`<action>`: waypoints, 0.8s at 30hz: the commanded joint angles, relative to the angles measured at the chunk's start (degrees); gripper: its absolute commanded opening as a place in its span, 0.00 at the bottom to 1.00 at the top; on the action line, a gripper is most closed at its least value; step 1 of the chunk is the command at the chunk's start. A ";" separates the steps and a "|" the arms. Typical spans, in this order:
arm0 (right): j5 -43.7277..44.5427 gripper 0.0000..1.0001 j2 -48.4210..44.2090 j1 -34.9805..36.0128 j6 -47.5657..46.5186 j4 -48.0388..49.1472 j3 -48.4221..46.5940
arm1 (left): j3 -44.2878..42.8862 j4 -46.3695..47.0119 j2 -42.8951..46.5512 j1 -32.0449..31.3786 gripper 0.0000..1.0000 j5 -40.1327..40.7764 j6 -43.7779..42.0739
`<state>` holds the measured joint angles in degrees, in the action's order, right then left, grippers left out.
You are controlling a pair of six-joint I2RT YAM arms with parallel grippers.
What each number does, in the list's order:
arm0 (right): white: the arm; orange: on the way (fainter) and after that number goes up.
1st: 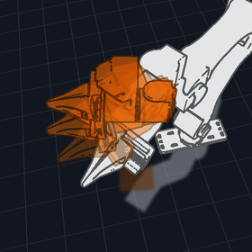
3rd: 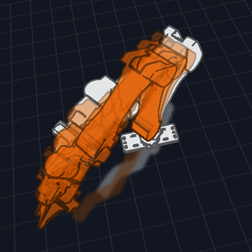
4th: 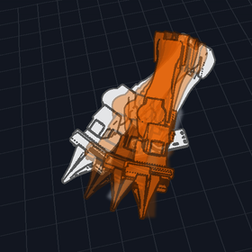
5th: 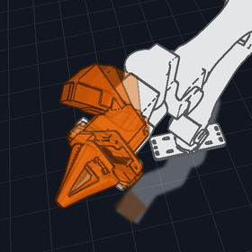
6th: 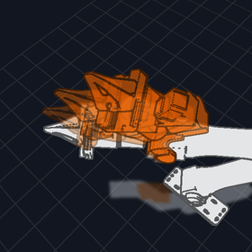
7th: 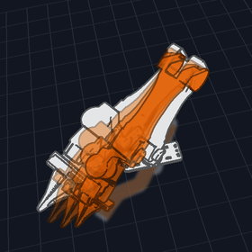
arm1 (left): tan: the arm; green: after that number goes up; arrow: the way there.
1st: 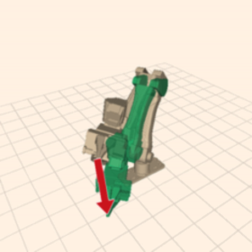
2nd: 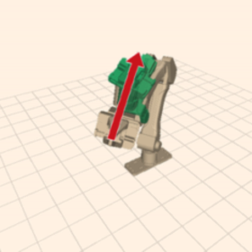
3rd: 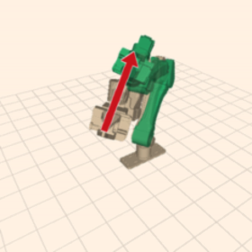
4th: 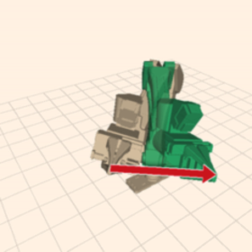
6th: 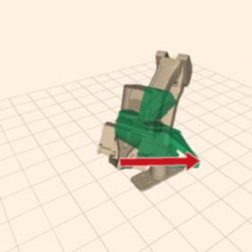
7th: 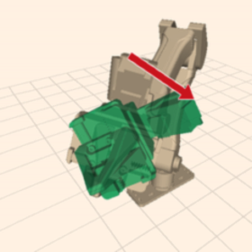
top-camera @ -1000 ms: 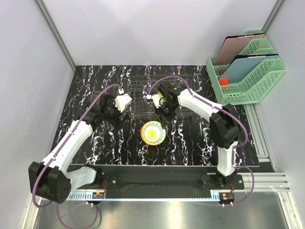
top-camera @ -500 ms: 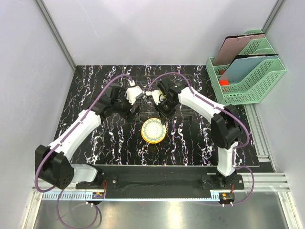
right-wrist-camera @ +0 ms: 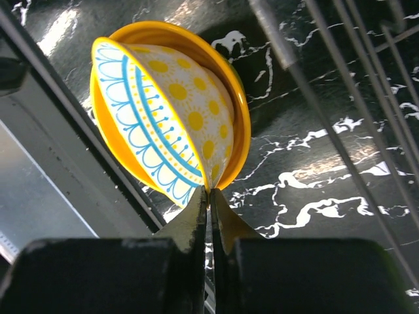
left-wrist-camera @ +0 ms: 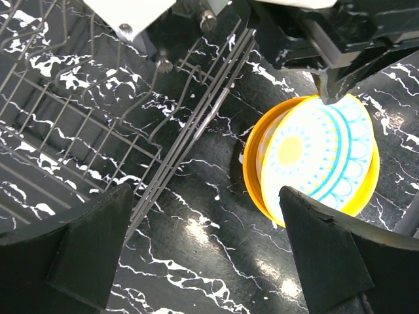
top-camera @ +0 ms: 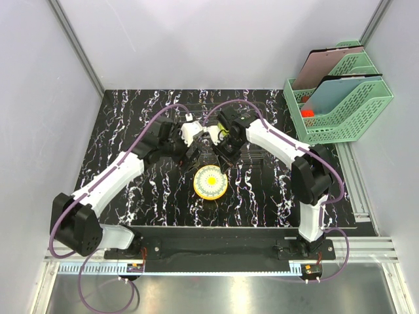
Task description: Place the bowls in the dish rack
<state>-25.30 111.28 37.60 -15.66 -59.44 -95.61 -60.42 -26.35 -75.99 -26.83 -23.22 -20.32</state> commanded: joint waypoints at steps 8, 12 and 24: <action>-4.41 0.00 -3.88 0.54 -2.53 -3.93 -5.11 | 1.18 3.06 2.86 -0.33 0.99 -4.46 0.10; -3.53 0.00 -4.06 0.28 -2.88 -4.63 -6.95 | 2.24 3.93 3.30 -0.33 0.97 -5.16 -0.25; -3.09 0.00 -3.79 -0.52 -3.06 -4.98 -7.75 | 6.19 8.06 1.28 -1.12 0.78 -9.12 -0.61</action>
<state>-27.51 110.63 37.39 -18.24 -63.57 -100.90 -54.52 -22.74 -74.43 -27.20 -28.42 -20.82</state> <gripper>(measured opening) 0.043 0.808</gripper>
